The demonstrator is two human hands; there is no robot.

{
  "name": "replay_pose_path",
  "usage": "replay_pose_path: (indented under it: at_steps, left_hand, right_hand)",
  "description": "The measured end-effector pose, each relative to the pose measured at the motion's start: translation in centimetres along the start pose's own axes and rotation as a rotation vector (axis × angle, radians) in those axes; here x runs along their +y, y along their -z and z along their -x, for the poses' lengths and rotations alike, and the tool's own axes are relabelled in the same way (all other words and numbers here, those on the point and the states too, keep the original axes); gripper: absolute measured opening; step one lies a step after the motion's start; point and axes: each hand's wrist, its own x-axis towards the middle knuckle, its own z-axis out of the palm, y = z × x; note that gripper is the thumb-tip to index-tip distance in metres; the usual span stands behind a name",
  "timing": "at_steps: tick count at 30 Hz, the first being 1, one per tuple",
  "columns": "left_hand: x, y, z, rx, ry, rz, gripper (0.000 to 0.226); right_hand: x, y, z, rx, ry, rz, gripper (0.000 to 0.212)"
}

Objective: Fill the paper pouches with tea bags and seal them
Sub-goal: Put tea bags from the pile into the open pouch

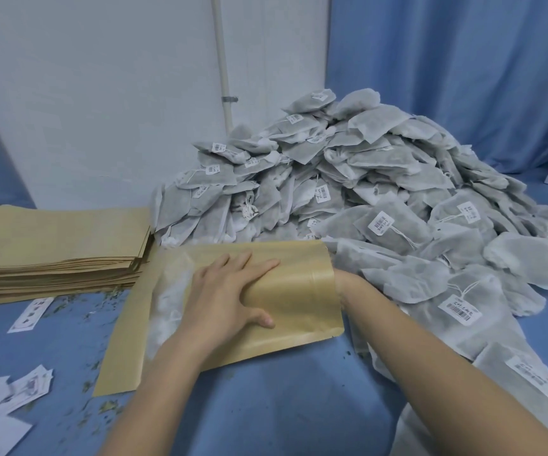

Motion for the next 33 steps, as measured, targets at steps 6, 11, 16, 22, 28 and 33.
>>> replay_pose_path:
  at_steps: [6, 11, 16, 22, 28, 33]
  left_hand:
    - [-0.3, -0.1, -0.2, -0.057, 0.0, 0.118, 0.088]
    - [-0.5, 0.2, -0.2, -0.073, 0.002, 0.066, 0.087]
    - [0.7, 1.4, -0.2, -0.001, -0.062, 0.157, 0.083]
    - [0.2, 2.9, 0.2, 0.098, -0.01, 0.25, 0.077]
    - [0.7, 2.2, 0.1, 0.087, -0.005, 0.239, 0.082]
    - [0.7, 1.1, -0.3, 0.053, 0.0, 0.202, 0.083]
  right_hand:
    - [-3.1, -15.4, -4.5, 0.455, -0.075, 0.445, 0.074]
    - [-0.2, -0.1, 1.2, 0.025, 0.073, 0.311, 0.037]
    - [1.0, 1.1, 1.7, 0.03, 0.288, 0.284, 0.033]
    - [0.4, 6.2, 4.9, 0.518, 0.413, 0.635, 0.011]
    - [2.9, 7.5, 5.2, 0.417, -0.038, 1.509, 0.037]
    - [2.6, 7.3, 4.9, 0.679, 0.355, 1.187, 0.018]
